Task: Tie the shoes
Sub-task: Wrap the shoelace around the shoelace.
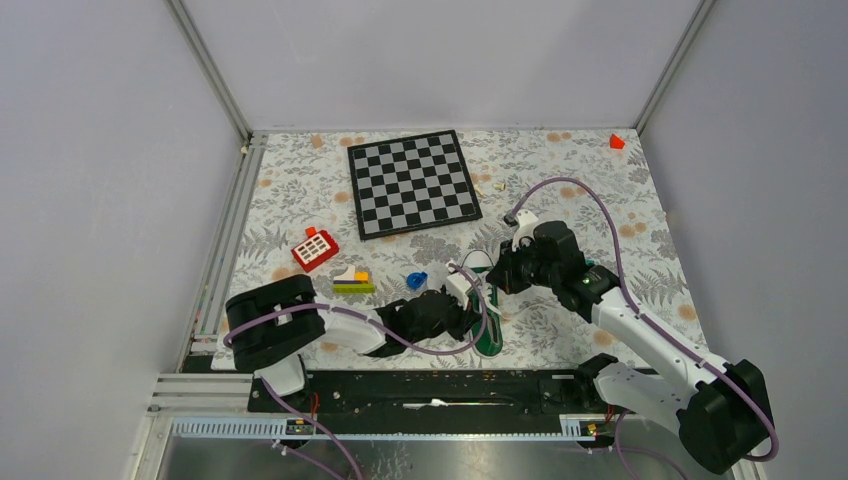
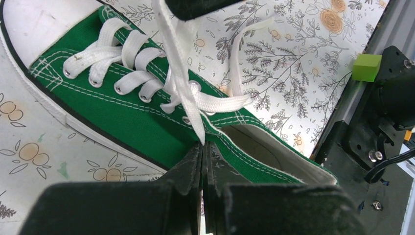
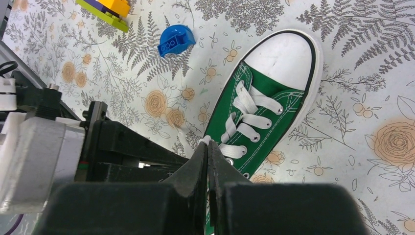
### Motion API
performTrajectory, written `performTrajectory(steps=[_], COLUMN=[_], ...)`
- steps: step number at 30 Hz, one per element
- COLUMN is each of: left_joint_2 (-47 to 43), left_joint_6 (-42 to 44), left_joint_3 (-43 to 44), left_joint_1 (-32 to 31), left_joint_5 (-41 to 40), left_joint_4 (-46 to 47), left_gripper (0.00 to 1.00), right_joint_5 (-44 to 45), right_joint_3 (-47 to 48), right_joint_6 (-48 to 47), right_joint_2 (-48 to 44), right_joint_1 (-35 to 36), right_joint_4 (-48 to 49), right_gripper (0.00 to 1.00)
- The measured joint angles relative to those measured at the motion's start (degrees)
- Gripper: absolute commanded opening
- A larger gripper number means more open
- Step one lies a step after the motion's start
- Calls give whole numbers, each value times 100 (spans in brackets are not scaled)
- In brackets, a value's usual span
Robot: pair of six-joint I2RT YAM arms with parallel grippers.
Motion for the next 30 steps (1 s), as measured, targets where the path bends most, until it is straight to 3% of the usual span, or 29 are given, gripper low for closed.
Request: performTrajectory(steps=[15,30], left_joint_2=[52,48], left_joint_6=[245,339], left_joint_3=[109,2], left_joint_1=[-4,-4], left_joint_5=[-361,-378], left_joint_4=[-122,9], left_gripper=[0,0], right_joint_5=[-260,-525], right_joint_3=[-166,-476], right_joint_6=[-39,330], right_joint_2=[-133,-400], right_joint_1=[-2,-9], right_joint_4=[17,798], right_gripper=[0,0])
